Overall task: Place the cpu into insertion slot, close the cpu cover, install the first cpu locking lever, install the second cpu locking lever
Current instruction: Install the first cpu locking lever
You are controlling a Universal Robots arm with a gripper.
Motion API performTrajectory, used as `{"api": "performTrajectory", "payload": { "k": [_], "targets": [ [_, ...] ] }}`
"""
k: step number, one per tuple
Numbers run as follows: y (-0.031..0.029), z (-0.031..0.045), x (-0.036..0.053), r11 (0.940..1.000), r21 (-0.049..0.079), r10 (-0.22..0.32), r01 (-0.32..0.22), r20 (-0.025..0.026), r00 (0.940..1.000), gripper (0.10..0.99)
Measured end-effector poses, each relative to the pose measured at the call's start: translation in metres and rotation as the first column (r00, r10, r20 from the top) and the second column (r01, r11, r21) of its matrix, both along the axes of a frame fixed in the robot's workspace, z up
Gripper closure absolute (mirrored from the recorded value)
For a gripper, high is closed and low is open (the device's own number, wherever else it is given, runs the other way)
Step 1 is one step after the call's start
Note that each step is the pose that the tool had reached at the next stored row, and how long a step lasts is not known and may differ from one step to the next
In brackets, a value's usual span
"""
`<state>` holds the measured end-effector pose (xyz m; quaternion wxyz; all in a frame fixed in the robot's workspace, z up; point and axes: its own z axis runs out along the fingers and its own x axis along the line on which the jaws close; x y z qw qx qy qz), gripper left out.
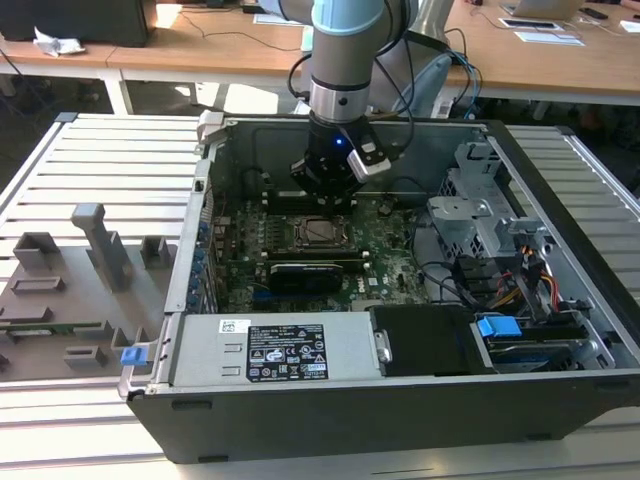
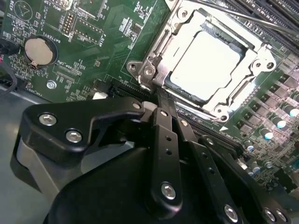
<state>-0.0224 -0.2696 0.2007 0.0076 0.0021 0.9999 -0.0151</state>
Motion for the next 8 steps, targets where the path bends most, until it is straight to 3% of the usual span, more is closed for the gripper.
{"api": "performTrajectory", "payload": {
  "k": [4,8],
  "targets": [
    [0.0000,-0.0006,0.0008,1.0000,0.000,0.000,0.000,0.0004,1.0000,0.980],
    [0.0002,0.0096,0.0010,1.0000,0.001,0.000,0.000,0.0007,1.0000,0.980]
  ]
}}
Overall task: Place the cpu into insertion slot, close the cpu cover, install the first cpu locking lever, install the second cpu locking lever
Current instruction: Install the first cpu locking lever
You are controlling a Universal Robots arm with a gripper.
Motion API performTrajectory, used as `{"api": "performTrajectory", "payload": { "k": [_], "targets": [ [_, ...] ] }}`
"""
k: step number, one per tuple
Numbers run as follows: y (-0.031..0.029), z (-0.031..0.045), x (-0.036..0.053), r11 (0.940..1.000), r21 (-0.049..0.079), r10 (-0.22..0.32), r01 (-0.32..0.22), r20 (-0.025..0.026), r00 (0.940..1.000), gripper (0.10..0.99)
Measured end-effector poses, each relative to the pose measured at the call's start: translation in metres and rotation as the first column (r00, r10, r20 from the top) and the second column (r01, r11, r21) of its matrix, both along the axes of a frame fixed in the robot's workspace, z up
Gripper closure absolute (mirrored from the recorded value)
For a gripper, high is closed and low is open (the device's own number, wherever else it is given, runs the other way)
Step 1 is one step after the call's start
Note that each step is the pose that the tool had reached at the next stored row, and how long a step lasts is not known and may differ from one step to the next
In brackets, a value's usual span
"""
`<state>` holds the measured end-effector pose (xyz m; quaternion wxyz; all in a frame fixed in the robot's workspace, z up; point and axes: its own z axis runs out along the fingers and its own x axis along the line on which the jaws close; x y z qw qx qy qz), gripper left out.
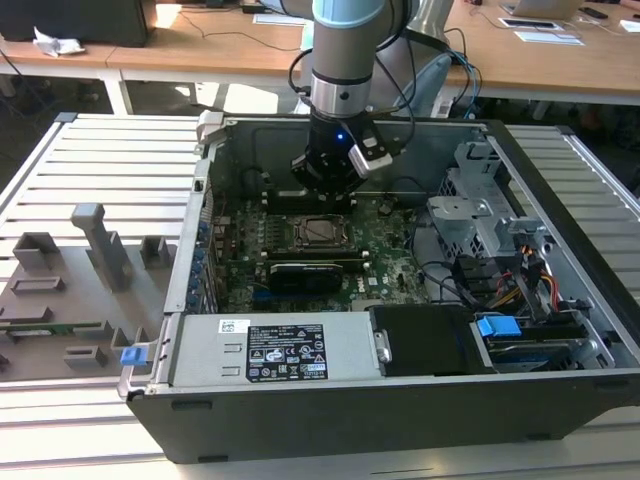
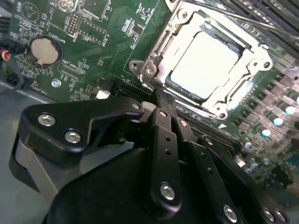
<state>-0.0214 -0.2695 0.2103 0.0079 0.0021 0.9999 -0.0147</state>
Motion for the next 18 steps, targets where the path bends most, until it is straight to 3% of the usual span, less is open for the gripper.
{"api": "performTrajectory", "payload": {
  "k": [4,14,18],
  "targets": [
    [-0.0049,0.0005,0.0000,1.0000,0.000,0.000,0.000,-0.0001,1.0000,0.980],
    [-0.0398,0.0005,-0.0001,1.0000,0.000,0.000,0.000,-0.0001,1.0000,0.980],
    [-0.0461,0.0004,-0.0001,1.0000,0.000,0.000,0.000,0.0000,1.0000,0.980]
  ]
}}
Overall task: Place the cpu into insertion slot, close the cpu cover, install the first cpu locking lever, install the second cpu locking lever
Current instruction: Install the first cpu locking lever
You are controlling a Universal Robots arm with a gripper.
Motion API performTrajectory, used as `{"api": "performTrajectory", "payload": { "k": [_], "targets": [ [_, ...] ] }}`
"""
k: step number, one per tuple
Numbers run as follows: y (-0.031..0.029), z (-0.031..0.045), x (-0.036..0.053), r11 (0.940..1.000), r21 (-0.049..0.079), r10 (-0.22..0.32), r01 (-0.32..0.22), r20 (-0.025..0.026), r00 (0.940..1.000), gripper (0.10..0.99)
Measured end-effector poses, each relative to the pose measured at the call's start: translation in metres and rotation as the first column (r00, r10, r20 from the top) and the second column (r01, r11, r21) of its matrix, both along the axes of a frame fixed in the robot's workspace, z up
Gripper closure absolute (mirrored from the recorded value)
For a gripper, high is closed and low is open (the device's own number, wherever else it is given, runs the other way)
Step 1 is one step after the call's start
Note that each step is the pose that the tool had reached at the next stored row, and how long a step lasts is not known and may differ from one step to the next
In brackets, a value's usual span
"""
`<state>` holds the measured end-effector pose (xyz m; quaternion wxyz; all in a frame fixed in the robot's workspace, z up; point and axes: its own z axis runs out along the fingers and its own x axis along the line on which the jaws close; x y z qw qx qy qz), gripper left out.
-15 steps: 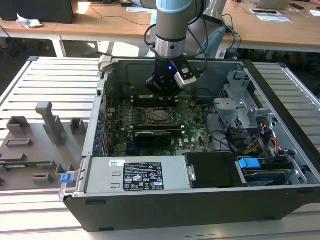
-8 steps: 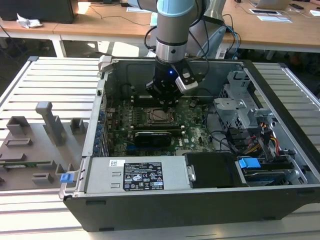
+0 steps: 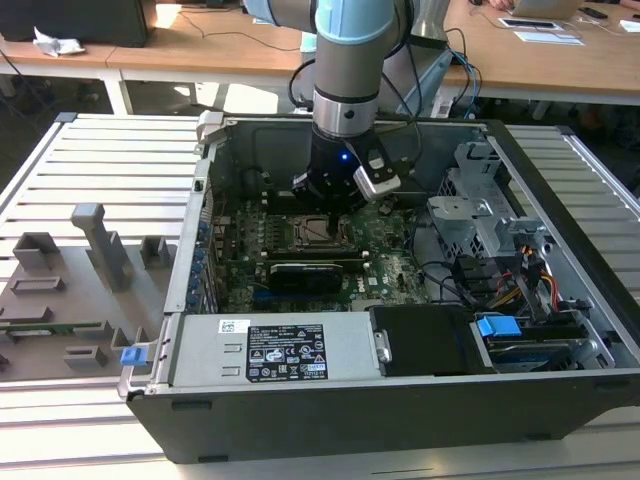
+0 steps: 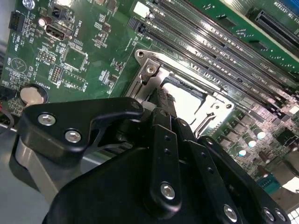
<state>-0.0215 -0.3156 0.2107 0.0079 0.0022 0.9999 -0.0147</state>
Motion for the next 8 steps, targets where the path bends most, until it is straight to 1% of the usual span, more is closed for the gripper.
{"api": "performTrajectory", "payload": {
  "k": [2,5,8],
  "targets": [
    [-0.0001,0.0013,0.0000,1.0000,0.000,0.000,0.000,-0.0001,1.0000,0.980],
    [-0.0001,0.0097,0.0000,1.0000,0.000,0.000,0.000,-0.0001,1.0000,0.980],
    [-0.0001,0.0144,0.0000,1.0000,0.000,0.000,0.000,-0.0001,1.0000,0.980]
  ]
}}
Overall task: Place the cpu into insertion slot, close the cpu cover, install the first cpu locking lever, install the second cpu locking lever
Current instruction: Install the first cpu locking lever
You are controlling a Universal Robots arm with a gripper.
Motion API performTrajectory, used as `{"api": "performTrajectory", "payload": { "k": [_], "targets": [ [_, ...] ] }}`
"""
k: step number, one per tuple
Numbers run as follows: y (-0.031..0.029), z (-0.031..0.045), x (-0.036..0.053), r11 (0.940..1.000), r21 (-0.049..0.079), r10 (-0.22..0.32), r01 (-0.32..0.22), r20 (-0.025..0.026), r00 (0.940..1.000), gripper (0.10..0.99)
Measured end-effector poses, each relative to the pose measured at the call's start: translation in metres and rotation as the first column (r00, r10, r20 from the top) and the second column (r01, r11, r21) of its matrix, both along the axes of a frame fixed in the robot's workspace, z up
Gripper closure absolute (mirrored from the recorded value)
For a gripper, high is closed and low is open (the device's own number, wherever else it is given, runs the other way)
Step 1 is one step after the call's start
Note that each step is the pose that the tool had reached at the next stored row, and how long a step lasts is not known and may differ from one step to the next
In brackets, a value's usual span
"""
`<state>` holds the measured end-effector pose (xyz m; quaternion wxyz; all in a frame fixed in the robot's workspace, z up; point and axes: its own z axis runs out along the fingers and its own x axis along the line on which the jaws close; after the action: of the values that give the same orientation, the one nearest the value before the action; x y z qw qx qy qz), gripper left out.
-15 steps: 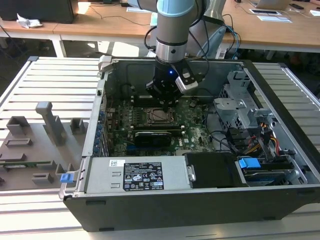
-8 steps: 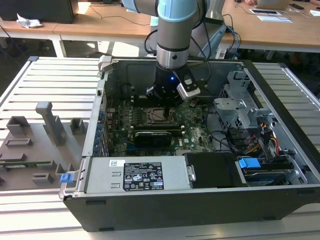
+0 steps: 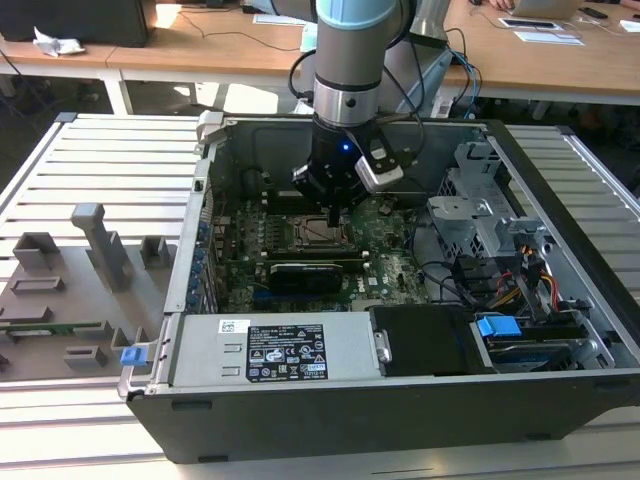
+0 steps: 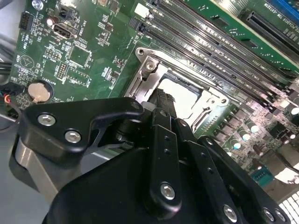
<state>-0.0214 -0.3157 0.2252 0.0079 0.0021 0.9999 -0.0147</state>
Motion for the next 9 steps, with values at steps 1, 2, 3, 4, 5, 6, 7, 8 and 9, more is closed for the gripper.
{"api": "performTrajectory", "payload": {
  "k": [1,2,3,4,5,6,7,8,9],
  "targets": [
    [0.0000,0.0009,0.0000,1.0000,0.000,0.000,0.000,0.0000,1.0000,0.980],
    [0.0000,0.0021,0.0000,1.0000,0.000,0.000,0.000,0.0000,1.0000,0.980],
    [0.0000,0.0032,0.0000,1.0000,0.000,0.000,0.000,0.0000,1.0000,0.980],
    [0.0000,0.0038,0.0000,1.0000,0.000,0.000,0.000,0.0000,1.0000,0.980],
    [0.0000,0.0047,0.0000,1.0000,0.000,0.000,0.000,-0.0001,1.0000,0.980],
    [0.0000,0.0052,0.0000,1.0000,0.000,0.000,0.000,0.0000,1.0000,0.980],
    [0.0000,0.0067,0.0000,1.0000,0.000,0.000,0.000,0.0000,1.0000,0.980],
    [0.0000,0.0075,0.0000,1.0000,0.000,0.000,0.000,0.0000,1.0000,0.980],
    [0.0000,0.0096,0.0000,1.0000,0.000,0.000,0.000,0.0000,1.0000,0.980]
  ]
}}
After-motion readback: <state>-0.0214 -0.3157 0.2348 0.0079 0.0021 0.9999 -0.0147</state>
